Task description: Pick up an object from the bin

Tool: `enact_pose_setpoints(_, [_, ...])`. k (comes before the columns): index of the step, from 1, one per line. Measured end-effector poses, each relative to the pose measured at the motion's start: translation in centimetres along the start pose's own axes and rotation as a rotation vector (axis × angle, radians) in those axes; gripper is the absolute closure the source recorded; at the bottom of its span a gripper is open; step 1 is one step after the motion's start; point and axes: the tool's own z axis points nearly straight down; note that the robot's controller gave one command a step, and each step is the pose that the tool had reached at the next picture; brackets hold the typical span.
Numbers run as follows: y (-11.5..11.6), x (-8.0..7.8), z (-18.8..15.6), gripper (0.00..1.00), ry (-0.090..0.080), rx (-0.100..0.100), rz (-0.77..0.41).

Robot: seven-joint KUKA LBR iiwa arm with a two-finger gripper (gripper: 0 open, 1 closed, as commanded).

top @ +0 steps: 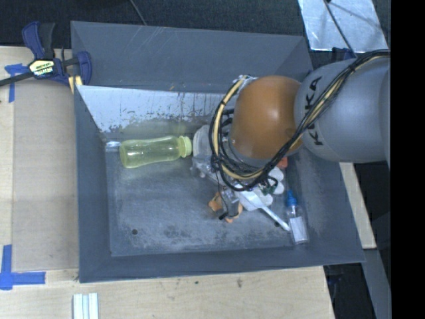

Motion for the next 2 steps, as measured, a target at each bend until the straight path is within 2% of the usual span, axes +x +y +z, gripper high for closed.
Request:
enact_pose_setpoints(1, [-0.6, 1.3, -0.1, 0.0, 0.003, 0.001, 0.026])
enact_pose_setpoints(2, [-3.5, 1.5, -1.4, 1.0, 0.0, 0.001, 0.069])
